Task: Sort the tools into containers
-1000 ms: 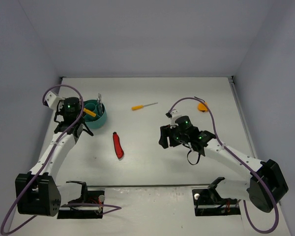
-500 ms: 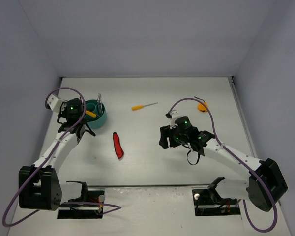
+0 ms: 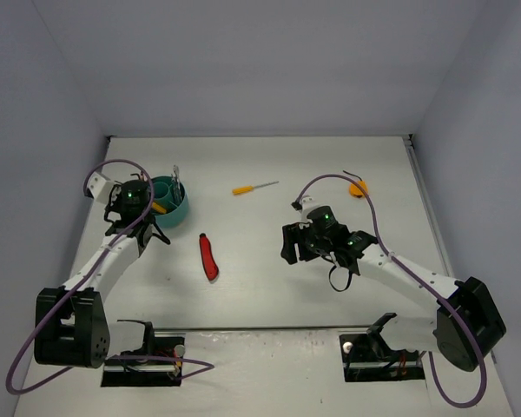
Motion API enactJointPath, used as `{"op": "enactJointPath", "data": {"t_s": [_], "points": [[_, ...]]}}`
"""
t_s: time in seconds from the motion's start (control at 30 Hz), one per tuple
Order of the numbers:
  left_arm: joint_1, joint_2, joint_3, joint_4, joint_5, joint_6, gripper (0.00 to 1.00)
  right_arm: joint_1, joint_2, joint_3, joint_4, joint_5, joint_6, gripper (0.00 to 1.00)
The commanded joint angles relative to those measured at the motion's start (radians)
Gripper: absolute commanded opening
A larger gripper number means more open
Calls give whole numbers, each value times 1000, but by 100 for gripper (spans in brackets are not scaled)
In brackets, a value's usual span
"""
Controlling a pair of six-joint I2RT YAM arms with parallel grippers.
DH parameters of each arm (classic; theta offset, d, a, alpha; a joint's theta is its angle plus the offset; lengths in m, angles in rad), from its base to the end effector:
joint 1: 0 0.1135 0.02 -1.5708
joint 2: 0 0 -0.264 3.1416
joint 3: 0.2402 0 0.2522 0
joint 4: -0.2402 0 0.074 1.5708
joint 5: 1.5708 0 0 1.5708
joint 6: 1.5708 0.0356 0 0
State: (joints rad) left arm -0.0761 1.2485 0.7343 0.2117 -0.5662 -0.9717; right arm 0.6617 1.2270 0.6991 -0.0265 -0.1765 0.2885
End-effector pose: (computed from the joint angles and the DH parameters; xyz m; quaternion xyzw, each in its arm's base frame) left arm 0.2791 -0.0021 0.2647 -0.4841 0.6256 -0.0898 0.6052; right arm 0.2057 0.1681 0.2331 -0.2036 0.8472 0.2902 0.3958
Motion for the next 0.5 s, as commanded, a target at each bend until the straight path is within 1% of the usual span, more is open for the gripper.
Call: {"op": "enactJointPath", "data": {"t_s": [0.0, 0.1, 0.3, 0.37, 0.47], "points": [[7, -9, -7, 75, 18, -28, 15, -1, 5, 11, 37, 23, 9, 61], [6, -22, -14, 74, 30, -23, 20, -1, 8, 19, 37, 25, 8, 61], [4, -80, -16, 68, 79, 24, 34, -2, 20, 73, 38, 60, 21, 61], [3, -111, -24, 69, 114, 44, 36, -2, 54, 104, 39, 75, 27, 61], [-7, -136, -27, 66, 131, 94, 37, -2, 87, 136, 39, 83, 34, 61]]}}
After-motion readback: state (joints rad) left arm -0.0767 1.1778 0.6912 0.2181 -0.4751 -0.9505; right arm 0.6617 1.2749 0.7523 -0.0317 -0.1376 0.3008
